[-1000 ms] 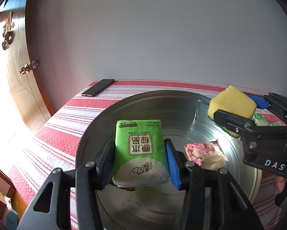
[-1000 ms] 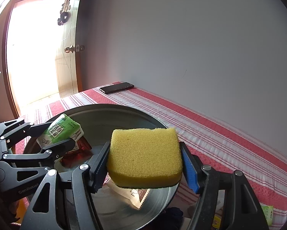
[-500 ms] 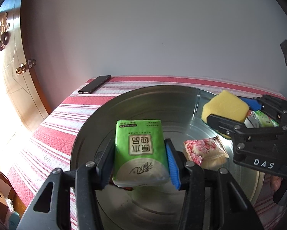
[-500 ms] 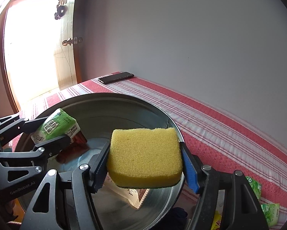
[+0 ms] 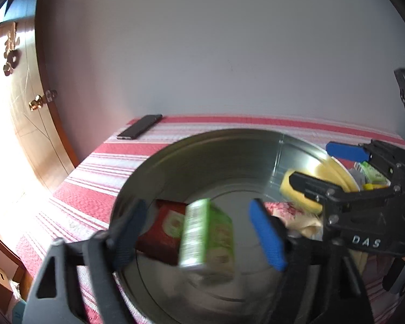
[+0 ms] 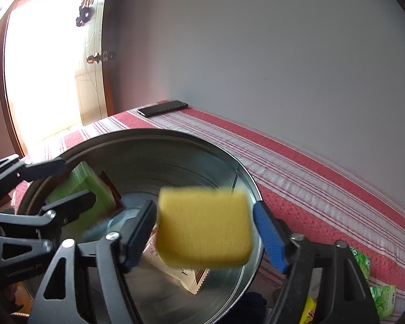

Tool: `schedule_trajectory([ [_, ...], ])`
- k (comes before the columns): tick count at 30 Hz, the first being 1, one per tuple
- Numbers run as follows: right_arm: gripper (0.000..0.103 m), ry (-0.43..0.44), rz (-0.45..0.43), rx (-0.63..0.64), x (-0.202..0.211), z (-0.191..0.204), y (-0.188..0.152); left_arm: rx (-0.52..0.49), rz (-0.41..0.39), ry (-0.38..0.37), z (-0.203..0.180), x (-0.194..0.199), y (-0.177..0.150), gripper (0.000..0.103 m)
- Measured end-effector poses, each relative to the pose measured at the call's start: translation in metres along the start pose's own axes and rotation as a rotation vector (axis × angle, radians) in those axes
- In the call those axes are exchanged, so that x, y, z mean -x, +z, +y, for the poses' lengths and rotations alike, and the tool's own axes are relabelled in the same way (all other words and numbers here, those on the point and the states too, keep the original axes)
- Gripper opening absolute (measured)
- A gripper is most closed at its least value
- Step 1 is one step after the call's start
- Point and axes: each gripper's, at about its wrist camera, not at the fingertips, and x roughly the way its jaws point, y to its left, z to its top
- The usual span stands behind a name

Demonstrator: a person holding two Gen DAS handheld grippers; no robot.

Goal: Organize objects
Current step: 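Open both tools to drop the sponge and tissue pack into the basin, then grasp the yellow XianWei biscuit pack with the right tool and lift it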

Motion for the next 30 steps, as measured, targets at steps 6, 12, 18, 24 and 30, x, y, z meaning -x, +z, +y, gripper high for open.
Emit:
schedule_trajectory([
  [6,0.078,-0.015,-0.062,-0.01,0.031,-0.004,-0.012,0.042,-0.024,-0.025,0.0,0.015,-0.006,0.094],
  [12,0.079,-0.105,-0.08,-0.075,0.084,-0.033,-0.039,0.059,-0.071,-0.056,-0.018,0.034,-0.011,0.101],
  [18,0.088,-0.232,-0.063,-0.241,0.115,-0.068,-0.064,0.068,-0.093,-0.099,-0.037,0.046,-0.016,0.103],
  [24,0.09,-0.296,0.01,-0.254,0.102,-0.071,-0.07,0.068,-0.076,-0.111,-0.039,0.048,-0.023,0.103],
  [30,0.09,-0.313,0.092,-0.248,0.079,-0.065,-0.076,0.095,-0.059,-0.123,-0.031,0.045,-0.03,0.103],
])
